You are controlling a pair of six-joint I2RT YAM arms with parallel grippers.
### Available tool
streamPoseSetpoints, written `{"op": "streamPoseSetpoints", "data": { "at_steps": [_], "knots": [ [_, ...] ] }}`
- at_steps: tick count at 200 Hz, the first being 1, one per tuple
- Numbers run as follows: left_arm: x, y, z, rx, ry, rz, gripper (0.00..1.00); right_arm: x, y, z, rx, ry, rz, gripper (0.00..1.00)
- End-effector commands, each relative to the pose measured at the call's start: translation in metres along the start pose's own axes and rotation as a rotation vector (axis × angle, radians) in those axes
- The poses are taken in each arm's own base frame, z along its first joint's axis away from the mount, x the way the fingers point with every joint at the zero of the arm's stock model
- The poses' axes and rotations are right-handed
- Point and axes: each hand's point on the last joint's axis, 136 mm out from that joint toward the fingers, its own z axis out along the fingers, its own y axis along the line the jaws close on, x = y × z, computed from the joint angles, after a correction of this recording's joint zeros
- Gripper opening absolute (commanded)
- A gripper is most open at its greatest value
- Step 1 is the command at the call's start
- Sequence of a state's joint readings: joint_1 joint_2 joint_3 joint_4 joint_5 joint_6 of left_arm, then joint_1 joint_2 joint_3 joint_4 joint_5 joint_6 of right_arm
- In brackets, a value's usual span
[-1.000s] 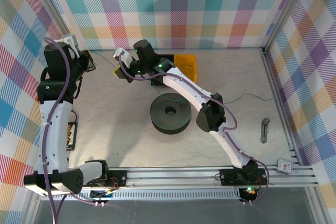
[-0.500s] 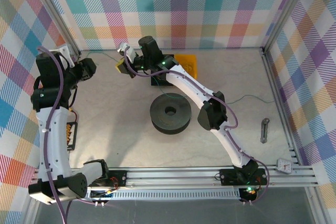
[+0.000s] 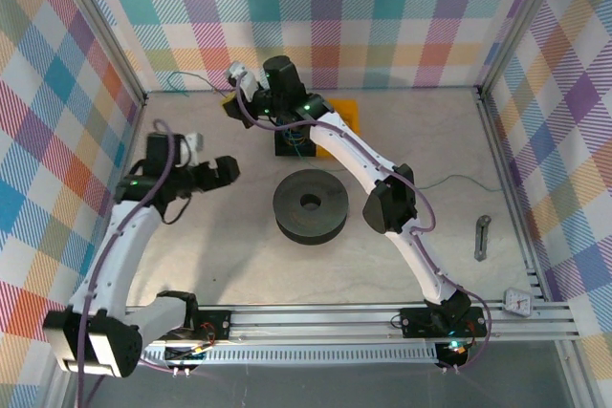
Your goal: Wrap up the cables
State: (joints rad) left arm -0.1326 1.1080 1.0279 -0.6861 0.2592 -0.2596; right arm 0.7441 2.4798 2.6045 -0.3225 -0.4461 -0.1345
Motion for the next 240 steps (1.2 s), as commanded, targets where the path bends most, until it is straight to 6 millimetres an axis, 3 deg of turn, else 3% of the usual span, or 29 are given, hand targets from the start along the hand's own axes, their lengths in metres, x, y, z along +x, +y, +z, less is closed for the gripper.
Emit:
{"op": "streamPoseSetpoints", "data": {
  "at_steps": [1,39,69,103,126,160,198,218,240],
  "knots": [
    [0.005,-0.01,0.025,0.009,0.009,-0.037,1.0,-0.022,-0.006,-0.007,0.017,-0.064,-0.022,0.0],
    [0.032,-0.035,0.088,0.108,0.142,-0.056,1.0,-0.017,-0.009,-0.005,0.013,-0.06,-0.013,0.0],
    [0.047,-0.071,0.134,0.266,0.222,-0.06,0.99,-0.014,-0.012,-0.002,0.01,-0.065,-0.012,0.0],
    [0.06,-0.102,0.164,0.383,0.275,-0.075,0.93,-0.005,-0.015,0.0,0.011,-0.047,0.001,0.0],
    [0.068,-0.106,0.177,0.415,0.312,-0.101,0.82,-0.001,-0.018,0.0,0.014,-0.038,0.007,0.0],
    [0.074,-0.104,0.178,0.409,0.332,-0.108,0.62,0.001,-0.022,-0.002,0.022,-0.032,0.013,0.0],
    [0.074,-0.092,0.164,0.307,0.353,-0.044,0.12,-0.001,-0.027,-0.006,0.031,-0.033,0.014,0.0],
    [0.075,-0.075,0.145,0.181,0.377,0.026,0.0,-0.005,-0.029,-0.009,0.036,-0.04,0.046,0.0],
    [0.059,-0.056,0.114,0.021,0.347,0.138,0.0,-0.007,-0.029,-0.012,0.039,-0.042,0.048,0.0]
  ]
}}
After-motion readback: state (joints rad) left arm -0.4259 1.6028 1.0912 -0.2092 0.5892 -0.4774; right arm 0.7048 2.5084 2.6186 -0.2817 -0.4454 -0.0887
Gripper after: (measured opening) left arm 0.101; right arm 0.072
